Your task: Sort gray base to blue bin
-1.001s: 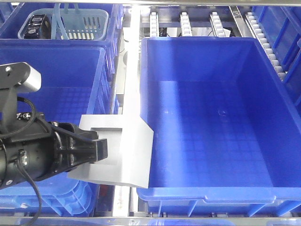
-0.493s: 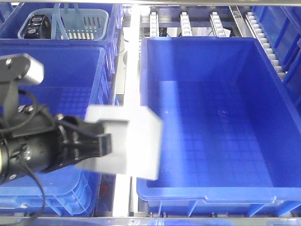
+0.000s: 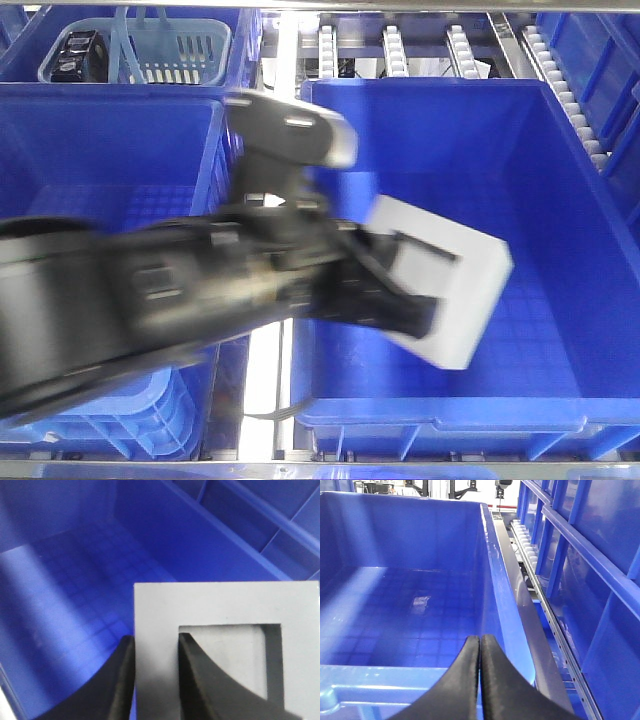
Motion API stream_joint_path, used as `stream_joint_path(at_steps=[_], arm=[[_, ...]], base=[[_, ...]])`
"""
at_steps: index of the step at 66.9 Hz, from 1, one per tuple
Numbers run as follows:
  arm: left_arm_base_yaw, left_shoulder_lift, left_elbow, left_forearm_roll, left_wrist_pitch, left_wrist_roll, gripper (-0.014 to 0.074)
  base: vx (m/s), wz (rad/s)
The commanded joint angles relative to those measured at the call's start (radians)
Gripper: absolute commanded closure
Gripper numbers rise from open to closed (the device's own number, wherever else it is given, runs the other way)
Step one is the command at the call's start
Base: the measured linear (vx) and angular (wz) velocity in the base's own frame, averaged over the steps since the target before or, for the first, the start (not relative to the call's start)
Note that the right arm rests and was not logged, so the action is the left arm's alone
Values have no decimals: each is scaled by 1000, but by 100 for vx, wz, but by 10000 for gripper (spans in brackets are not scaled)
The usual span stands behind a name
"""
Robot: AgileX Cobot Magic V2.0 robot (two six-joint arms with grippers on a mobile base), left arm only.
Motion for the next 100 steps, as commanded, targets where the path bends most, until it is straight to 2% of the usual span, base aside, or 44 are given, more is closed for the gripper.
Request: stream_joint_path(at_steps=[1, 11, 18, 24, 40, 55, 80, 91, 100], arm=[[-1, 64, -102, 54, -90, 4, 594], [-1, 233, -229, 151, -77, 4, 591], [-1, 327, -306, 178, -26, 4, 578], [-1, 391, -355, 194, -1, 10, 532], [-1, 501, -384, 190, 22, 8, 320], [-1, 508, -384, 175, 28, 8, 251], [-1, 396, -385, 174, 55, 1, 244], [-10, 284, -384, 167, 186, 10, 271], [-41, 224, -384, 157, 310, 95, 343]], base=[[0, 0], [0, 0], [0, 0], [0, 0], [0, 0], [0, 0], [0, 0], [0, 0], [0, 0]])
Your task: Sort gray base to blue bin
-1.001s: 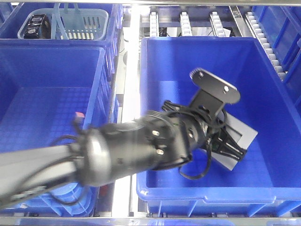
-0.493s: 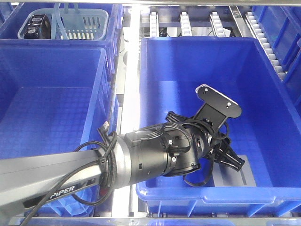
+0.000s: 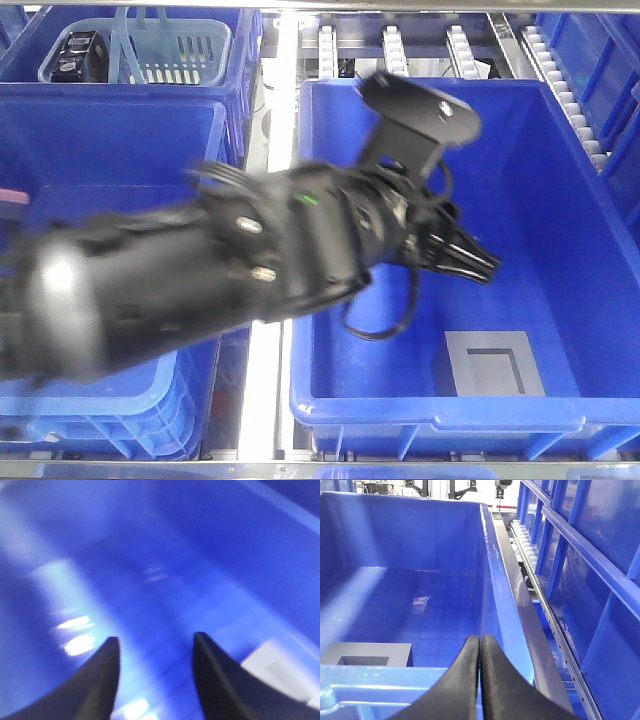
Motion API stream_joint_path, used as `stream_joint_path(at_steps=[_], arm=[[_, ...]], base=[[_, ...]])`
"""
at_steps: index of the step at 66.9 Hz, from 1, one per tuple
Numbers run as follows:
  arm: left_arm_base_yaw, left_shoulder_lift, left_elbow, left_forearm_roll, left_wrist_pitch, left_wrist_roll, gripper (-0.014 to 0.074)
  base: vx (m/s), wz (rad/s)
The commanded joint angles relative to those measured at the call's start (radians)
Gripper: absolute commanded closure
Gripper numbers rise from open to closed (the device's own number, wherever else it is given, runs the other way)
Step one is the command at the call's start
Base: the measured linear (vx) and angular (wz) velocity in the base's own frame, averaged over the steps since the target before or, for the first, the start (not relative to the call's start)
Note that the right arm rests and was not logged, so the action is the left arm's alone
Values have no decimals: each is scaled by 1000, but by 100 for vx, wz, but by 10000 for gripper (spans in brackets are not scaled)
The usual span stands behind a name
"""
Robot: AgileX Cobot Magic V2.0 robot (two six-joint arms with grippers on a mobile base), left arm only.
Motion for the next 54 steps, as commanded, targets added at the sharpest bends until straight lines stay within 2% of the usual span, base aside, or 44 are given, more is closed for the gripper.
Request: stream_joint_path(at_steps=[1, 10, 18, 34, 41, 54], arm=[[-29, -86, -32, 7, 50, 57, 354], [-84, -100, -30, -31, 79, 143, 487], [-130, -103, -30, -25, 76, 166, 605], [-190, -216, 59, -28, 18, 192, 603], [-190, -304, 143, -61, -10, 192, 603], [-190, -502, 319, -61, -87, 191, 603]], base=[[0, 0], [0, 0], [0, 0], [0, 0], [0, 0], [0, 0]])
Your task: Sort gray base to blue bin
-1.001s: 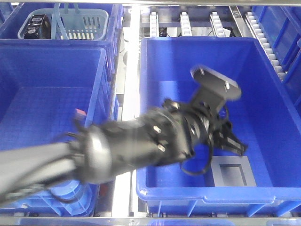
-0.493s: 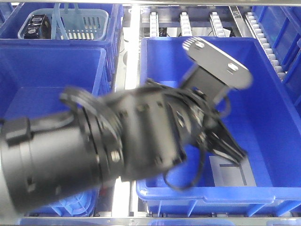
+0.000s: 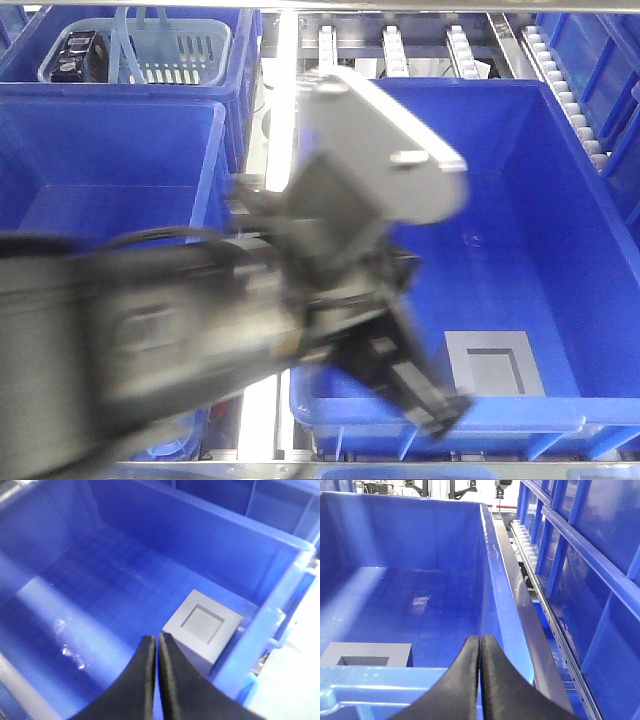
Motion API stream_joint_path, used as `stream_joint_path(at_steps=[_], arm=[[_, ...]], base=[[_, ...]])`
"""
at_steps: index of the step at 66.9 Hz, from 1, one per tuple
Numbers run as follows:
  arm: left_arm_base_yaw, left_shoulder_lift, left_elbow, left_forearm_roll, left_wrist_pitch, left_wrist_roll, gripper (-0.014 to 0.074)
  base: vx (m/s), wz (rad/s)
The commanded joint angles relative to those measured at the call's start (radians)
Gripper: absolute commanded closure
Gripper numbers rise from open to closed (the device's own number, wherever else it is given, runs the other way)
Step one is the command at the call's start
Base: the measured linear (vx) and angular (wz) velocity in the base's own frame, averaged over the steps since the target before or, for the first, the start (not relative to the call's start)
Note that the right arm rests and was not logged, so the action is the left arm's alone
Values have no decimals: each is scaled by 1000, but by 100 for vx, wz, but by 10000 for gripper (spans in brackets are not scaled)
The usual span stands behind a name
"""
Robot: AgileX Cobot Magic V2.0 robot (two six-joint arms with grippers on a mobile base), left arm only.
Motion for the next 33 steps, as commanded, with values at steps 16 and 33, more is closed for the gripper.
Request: stream_joint_path(at_steps=[16, 33], arm=[[-3, -358, 266, 21, -240, -50, 603], [-3, -567, 493, 21, -322, -103, 602]], base=[[0, 0], [0, 0]])
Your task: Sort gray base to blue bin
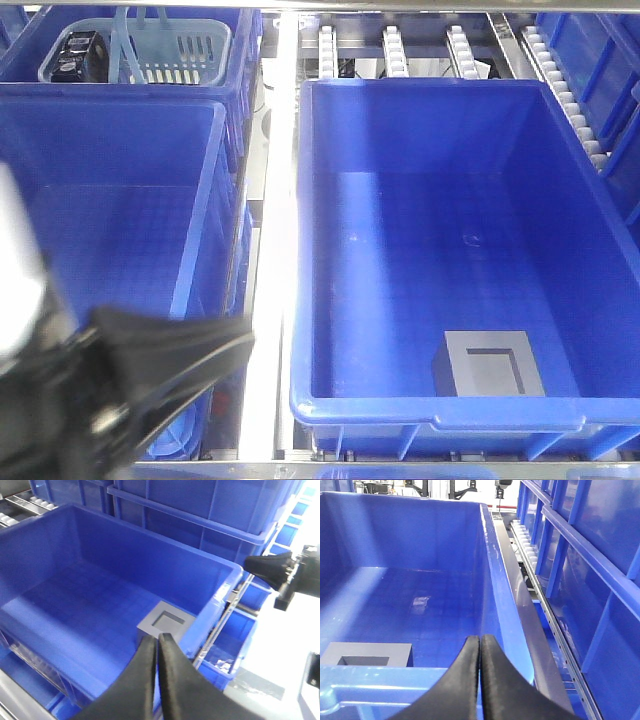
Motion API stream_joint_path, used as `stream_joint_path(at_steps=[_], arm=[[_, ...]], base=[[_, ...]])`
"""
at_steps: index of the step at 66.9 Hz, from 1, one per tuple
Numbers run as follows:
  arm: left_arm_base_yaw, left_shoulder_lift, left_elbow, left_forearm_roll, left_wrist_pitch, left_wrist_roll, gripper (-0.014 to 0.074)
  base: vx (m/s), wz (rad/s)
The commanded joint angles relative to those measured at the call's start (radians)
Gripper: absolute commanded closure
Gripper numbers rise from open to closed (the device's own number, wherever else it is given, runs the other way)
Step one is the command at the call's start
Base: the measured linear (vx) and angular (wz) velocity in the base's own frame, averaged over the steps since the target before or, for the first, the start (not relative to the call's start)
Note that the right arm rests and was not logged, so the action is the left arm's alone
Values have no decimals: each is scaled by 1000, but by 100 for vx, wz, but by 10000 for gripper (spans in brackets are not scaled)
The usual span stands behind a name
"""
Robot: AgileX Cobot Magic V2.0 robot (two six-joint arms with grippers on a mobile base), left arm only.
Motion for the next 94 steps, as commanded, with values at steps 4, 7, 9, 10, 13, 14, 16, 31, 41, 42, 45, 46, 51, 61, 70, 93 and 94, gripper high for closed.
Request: stream_joint_path(at_steps=[4, 7, 9, 10, 13, 14, 16, 31, 41, 42, 45, 46, 51, 61, 70, 93, 94], arm=[[-4, -104, 58, 18, -85, -22, 602], [-4, -127, 78, 18, -94, -22, 602], [-4, -141, 88, 18, -98, -22, 602], [-4, -145, 91, 18, -99, -22, 602], [-4, -156, 98, 18, -101, -22, 602], [-4, -158, 98, 18, -101, -22, 602], [-4, -163, 98, 18, -99, -22, 602], [-4, -161, 98, 20, -105, -21, 602], [-4, -161, 98, 20, -105, -21, 602], [-4, -161, 98, 20, -105, -21, 602], [-4, -161, 98, 20, -105, -21, 602], [-4, -161, 98, 20, -105, -21, 602], [-4, -161, 98, 21, -104, -19, 602], [-4, -163, 98, 24, -108, -18, 602], [-3, -220, 98, -77, -53, 85, 602], [432, -516, 175, -406, -38, 523, 602], [455, -528, 182, -425, -42, 540, 602]], base=[[0, 0], [0, 0], [0, 0], [0, 0], [0, 0], [0, 0], [0, 0], [0, 0], [0, 0], [0, 0], [0, 0], [0, 0], [0, 0], [0, 0], [0, 0], [0, 0], [0, 0]])
